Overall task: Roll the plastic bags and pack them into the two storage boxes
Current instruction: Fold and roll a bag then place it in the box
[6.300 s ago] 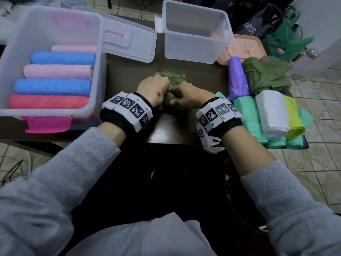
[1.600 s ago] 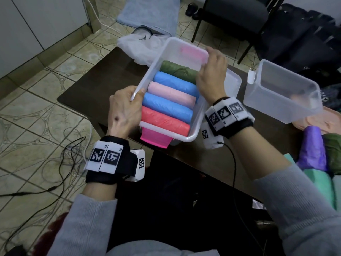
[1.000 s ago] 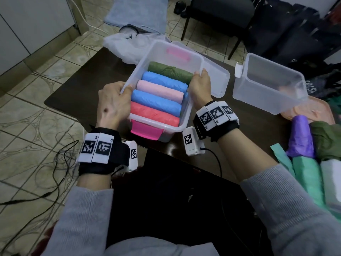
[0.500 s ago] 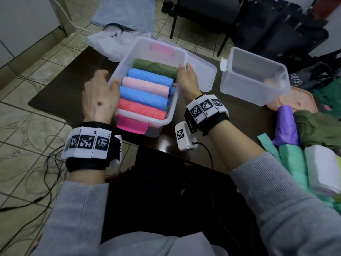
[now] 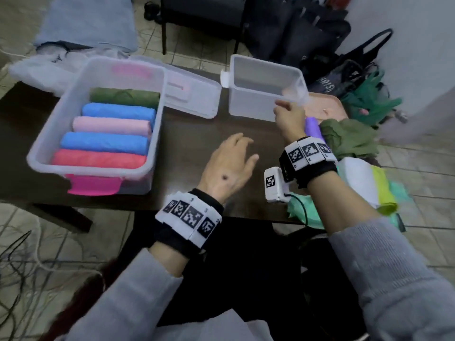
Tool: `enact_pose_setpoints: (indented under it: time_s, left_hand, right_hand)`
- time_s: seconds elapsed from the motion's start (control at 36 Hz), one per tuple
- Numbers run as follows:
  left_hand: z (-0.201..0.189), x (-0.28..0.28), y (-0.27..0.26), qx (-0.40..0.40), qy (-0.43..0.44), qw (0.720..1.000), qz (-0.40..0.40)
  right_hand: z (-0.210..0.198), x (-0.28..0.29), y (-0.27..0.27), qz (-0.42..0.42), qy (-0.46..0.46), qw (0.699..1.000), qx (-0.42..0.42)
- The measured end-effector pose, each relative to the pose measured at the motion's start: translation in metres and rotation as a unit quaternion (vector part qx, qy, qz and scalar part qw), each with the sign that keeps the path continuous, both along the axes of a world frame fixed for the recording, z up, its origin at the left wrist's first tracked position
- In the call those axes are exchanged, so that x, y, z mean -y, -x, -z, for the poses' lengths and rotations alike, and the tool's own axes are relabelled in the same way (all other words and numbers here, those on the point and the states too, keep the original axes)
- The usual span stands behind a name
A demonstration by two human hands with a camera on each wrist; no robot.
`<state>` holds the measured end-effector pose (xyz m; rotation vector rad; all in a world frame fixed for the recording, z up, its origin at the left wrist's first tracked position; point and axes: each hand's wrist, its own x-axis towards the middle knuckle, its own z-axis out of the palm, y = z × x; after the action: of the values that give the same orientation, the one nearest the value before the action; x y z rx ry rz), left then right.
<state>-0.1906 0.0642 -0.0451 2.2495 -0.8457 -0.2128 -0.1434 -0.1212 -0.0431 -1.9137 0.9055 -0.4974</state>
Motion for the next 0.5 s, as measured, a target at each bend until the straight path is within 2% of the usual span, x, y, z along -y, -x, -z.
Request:
enact_pose_setpoints:
  time_s: [0.11,0.22,0.33,0.39,0.5]
  left_hand:
    - [0.027,0.026,0.004,-0.036,-0.083,0.995,0.035]
    - [0.051,0.040,0.002,-0.053,-0.156,0.986,0.039]
    - [0.070,0.042,0.002,-0.074,-0.177,0.981,0.019]
    - [0.078,0.041,0.003,-0.069,-0.174,0.982,0.009]
    - [0.093,0.037,0.007,-0.026,-0.175,0.984,0.006]
  right_hand:
    - [-0.008,0.049,0.032,0.068,0.057,0.995,-0.043]
    - [-0.015,0.087,0.059,0.089,0.155,0.971,-0.159]
    - [-0.012,0.110,0.071,0.066,0.223,0.920,-0.314]
    - [-0.007,0.117,0.071,0.078,0.223,0.912,-0.335]
    - [0.000,0.120,0.068,0.046,0.234,0.895,-0.376]
